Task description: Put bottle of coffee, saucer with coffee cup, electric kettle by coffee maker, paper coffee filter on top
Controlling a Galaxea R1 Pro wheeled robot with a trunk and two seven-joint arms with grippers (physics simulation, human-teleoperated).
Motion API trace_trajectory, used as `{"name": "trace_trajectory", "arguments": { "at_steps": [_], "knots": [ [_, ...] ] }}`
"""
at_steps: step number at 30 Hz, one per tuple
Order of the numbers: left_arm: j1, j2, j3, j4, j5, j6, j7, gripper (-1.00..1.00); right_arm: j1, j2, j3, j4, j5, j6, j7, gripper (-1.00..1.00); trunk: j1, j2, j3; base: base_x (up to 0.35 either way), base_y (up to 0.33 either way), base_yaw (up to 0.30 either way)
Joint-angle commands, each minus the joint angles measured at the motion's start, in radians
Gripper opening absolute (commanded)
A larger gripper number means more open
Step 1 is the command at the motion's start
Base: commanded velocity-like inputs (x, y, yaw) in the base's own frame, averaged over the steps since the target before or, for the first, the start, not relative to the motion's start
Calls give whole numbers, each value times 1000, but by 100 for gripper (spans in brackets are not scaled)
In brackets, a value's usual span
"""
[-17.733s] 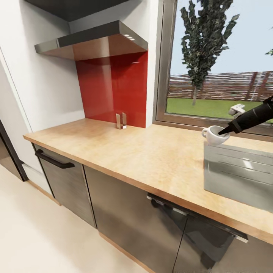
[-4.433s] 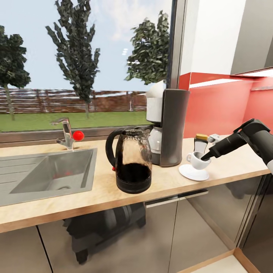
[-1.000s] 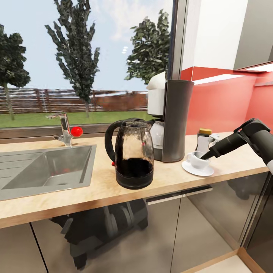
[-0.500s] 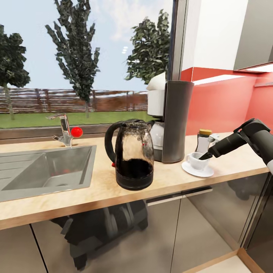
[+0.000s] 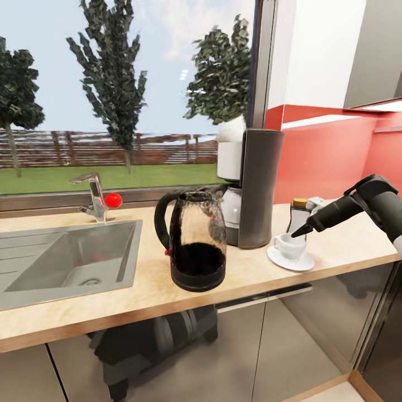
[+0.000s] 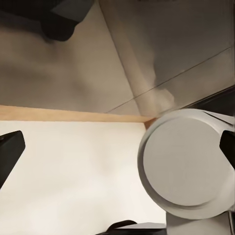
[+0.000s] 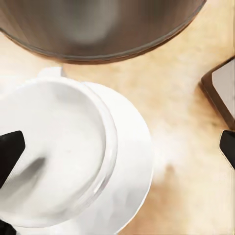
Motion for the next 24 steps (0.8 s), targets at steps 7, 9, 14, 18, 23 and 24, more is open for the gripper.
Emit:
{"name": "trace_trajectory", "arguments": {
  "at_steps": [7, 9, 14, 18, 23, 24],
  "knots": [
    [0, 0, 8, -2, -7, -6, -1, 100, -1, -1, 1, -3, 8, 9, 9, 100, -27, 49, 21, 0, 0, 0],
    [0, 0, 8, -2, -7, -6, -1, 100, -1, -1, 0, -4, 8, 0, 10, 100, -27, 49, 21, 0, 0, 0],
    [0, 0, 8, -2, -7, -6, -1, 100, -1, -1, -1, -4, 9, -18, 10, 100, -27, 49, 21, 0, 0, 0],
    [0, 0, 8, -2, -7, -5, 0, 100, -1, -4, -3, -4, 10, -22, 11, 100, -27, 49, 21, 0, 0, 0],
    [0, 0, 8, -2, -7, -4, 0, 100, -1, -4, -4, -4, 10, -23, 11, 100, -27, 49, 21, -6, 0, 0],
    [0, 0, 8, -2, -7, -4, 0, 100, -1, -5, -4, -4, 10, -23, 11, 100, -27, 49, 21, -222, 0, 0]
  ]
}}
